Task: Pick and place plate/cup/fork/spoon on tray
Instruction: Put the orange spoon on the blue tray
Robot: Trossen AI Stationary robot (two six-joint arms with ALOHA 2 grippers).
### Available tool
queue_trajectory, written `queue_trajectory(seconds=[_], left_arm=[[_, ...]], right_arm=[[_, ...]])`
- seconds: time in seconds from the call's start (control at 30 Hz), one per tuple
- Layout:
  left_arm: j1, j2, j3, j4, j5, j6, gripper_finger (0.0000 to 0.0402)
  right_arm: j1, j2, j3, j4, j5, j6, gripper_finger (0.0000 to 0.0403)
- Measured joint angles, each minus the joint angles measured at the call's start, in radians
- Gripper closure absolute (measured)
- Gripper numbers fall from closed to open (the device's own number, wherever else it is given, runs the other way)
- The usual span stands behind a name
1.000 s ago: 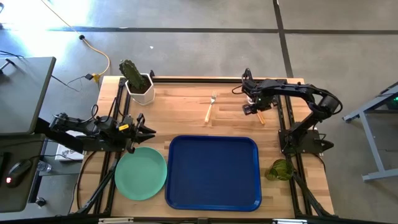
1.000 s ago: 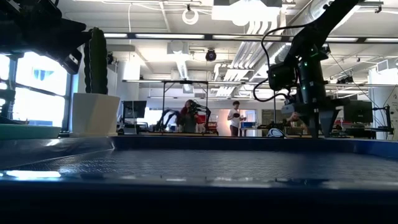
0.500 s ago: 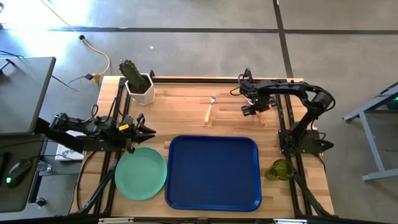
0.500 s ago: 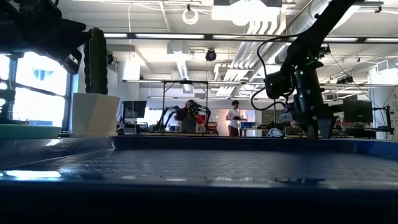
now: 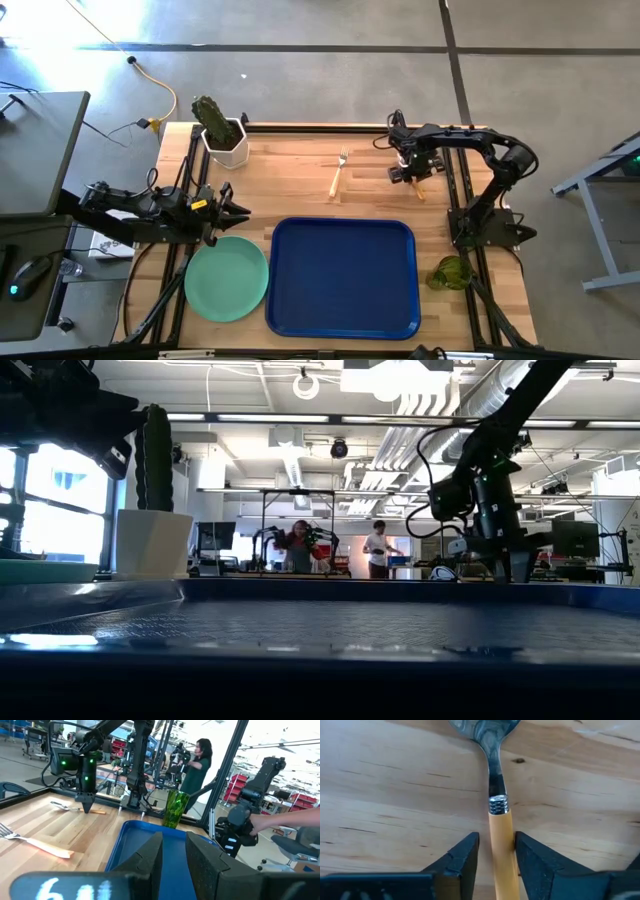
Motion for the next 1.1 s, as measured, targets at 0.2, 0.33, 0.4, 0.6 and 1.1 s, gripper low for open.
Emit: queue_trajectory(seconds=[0.2,0.33,0.4,0.6,1.1], left_arm=[[0.000,0.000,0.000,0.000,-0.016,0.000,0.0328],[0.000,0.000,0.000,0.000,-0.021,0.000,0.0328],[0.000,0.000,0.000,0.000,-0.021,0.003,0.0328],[0.000,0.000,0.000,0.000,-0.021,0.003,0.0328],[0.000,0.000,0.000,-0.001,-0.022,0.003,0.0328]], right_arm=[[-0.008,0.001,-0.001,0.004,-0.018,0.002,0.0319],[-0.007,0.001,-0.001,0.004,-0.022,0.008,0.0341],[-0.007,0.001,-0.001,0.004,-0.022,0.008,0.0351],[-0.006,0.001,-0.001,0.003,-0.030,0.009,0.0366],[0.018,-0.053,-0.008,-0.005,-0.026,0.071,0.0370]])
